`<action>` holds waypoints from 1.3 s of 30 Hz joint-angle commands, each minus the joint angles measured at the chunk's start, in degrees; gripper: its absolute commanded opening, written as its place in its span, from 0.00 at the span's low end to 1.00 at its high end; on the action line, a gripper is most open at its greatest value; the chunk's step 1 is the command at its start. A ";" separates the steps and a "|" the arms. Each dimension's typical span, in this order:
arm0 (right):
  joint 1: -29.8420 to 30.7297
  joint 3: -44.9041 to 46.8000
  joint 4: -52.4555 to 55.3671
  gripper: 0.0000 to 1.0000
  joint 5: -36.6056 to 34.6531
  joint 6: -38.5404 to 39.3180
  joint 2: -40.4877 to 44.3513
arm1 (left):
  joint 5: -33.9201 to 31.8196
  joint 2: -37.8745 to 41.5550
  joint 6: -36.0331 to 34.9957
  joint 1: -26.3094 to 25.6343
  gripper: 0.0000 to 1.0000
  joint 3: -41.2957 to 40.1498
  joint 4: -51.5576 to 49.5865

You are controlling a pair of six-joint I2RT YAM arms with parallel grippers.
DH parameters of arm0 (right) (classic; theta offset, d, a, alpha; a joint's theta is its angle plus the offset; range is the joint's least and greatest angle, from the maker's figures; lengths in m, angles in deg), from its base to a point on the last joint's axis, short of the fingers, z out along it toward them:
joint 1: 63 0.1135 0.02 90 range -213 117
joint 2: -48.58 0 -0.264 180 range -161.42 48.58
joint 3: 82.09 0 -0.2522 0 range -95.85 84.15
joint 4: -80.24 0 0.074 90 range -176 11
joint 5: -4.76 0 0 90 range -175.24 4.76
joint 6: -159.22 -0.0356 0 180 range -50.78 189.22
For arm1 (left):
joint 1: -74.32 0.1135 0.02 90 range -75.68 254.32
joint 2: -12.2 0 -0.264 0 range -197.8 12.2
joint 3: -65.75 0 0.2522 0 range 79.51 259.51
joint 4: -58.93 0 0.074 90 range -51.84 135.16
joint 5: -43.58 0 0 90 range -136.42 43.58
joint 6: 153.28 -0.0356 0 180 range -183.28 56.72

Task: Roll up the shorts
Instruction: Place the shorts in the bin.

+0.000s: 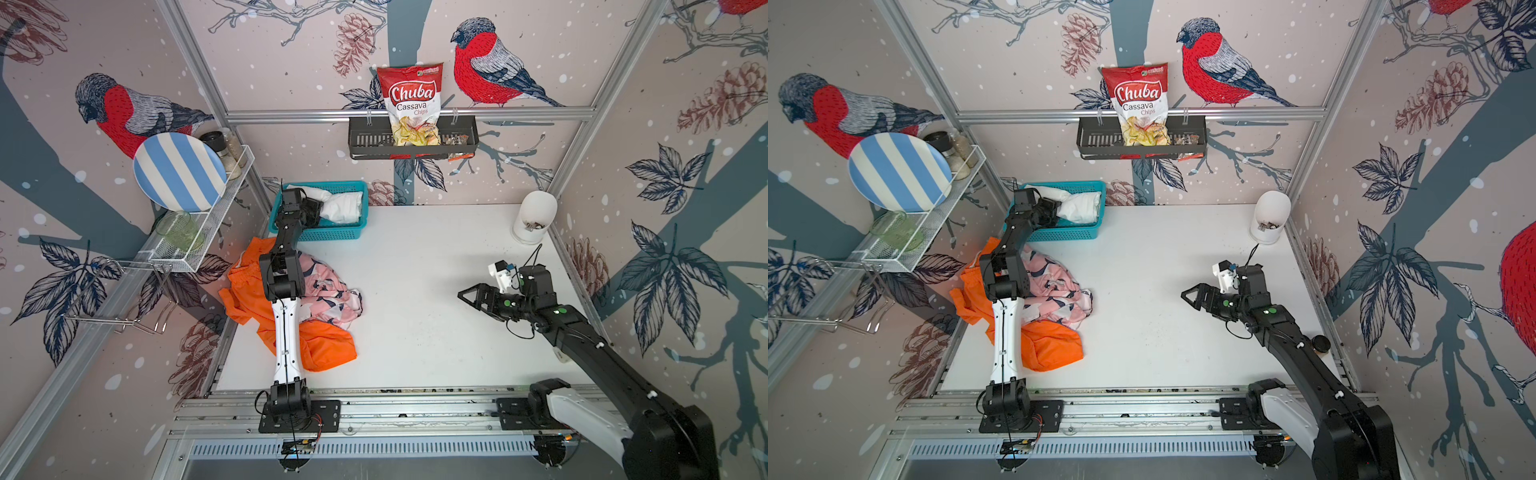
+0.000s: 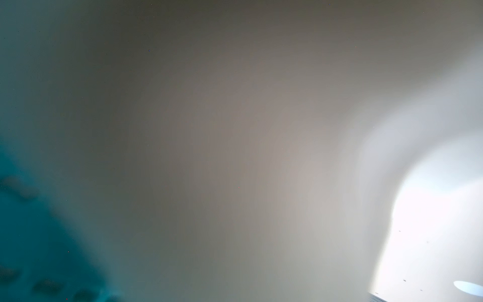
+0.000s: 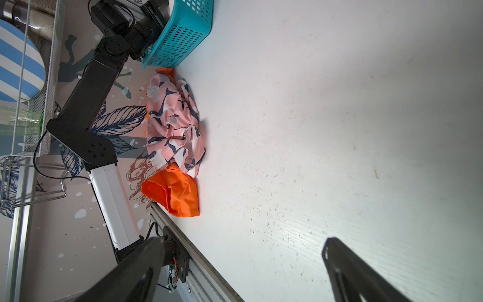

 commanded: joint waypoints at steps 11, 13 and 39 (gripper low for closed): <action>-0.11 -2.61 1.75 1.00 -0.28 1.68 1.16 | -4.43 14.49 5.80 -0.85 0.86 -3.97 -14.77; -0.11 -2.62 1.92 1.00 -0.26 1.71 1.32 | -4.52 15.58 4.67 -0.78 0.85 -4.47 -13.77; -0.11 -3.19 1.66 1.00 -1.57 0.85 0.38 | -0.71 -1.92 6.93 -3.58 0.73 3.97 3.84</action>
